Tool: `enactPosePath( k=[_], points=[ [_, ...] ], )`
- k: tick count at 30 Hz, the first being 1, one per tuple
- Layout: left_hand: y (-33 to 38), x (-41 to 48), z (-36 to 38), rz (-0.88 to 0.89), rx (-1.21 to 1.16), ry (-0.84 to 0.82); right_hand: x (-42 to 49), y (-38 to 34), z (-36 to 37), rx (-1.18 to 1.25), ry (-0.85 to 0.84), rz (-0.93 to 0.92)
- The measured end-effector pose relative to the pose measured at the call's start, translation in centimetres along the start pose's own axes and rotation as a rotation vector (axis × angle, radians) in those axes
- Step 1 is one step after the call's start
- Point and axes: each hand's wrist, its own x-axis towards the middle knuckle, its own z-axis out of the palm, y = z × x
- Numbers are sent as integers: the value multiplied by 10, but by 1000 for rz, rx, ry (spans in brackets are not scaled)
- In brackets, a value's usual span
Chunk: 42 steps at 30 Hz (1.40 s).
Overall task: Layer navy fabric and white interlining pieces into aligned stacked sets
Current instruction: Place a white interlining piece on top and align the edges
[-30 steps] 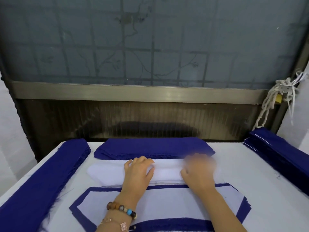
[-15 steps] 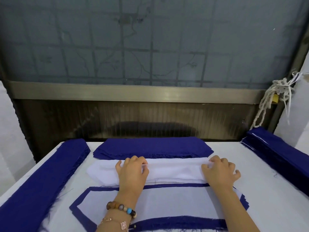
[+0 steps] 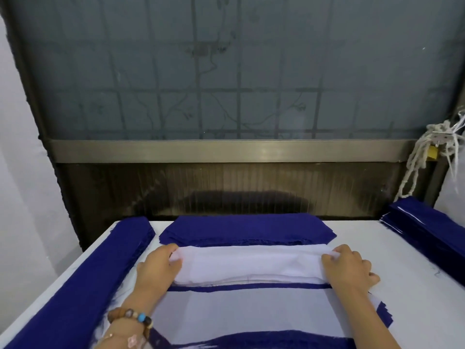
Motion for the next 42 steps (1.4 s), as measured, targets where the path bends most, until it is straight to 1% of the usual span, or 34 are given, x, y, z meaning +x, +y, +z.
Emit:
enactPosePath(
  k=[2,3,4,6,11,14,16,18,20,22,24,26,29,31,34,37,40,42],
  points=[
    [-11,-13,2,115,-15,50,0,1,2,7,0,7],
    [-14,-18,4,148,-72,63,0,1,3,15,2,17],
    [-15,-21,4,157,-142,65,0,2,3,24,7,28],
    [-14,-22,4,151,-207,90,1,4,4,50,20,47],
    [-12,-23,5,135,-207,177,1,6,3,108,-7,61],
    [-11,-25,0,113,-216,252,5,10,-1,166,-86,-18],
    [-10,-26,-3,112,-220,249,11,19,-7,247,-145,-116],
    [-6,-25,-7,86,-264,229,14,30,-15,341,-119,-200],
    [-3,-25,-13,46,-363,200,12,40,-20,431,-46,-234],
    [-1,-25,-19,53,-486,164,8,47,-24,542,15,-223],
    [-2,-25,-26,74,-590,123,6,48,-30,654,31,-206],
    [-5,-23,-32,34,-686,80,7,47,-37,719,15,-162],
    [-14,-17,-37,-77,-805,18,10,49,-43,772,-98,-93],
    [-22,-13,-40,-129,-851,-50,10,51,-45,822,-214,-118],
    [-30,-10,-45,-168,-892,-163,5,54,-52,856,-295,-163],
    [-33,-12,-50,-225,-969,-283,5,60,-60,917,-449,-166],
    [-38,-17,-58,-288,-1045,-453,5,67,-67,842,-573,-190],
    [-41,-21,-62,-299,-974,-569,5,70,-70,747,-594,-241]
  ],
)
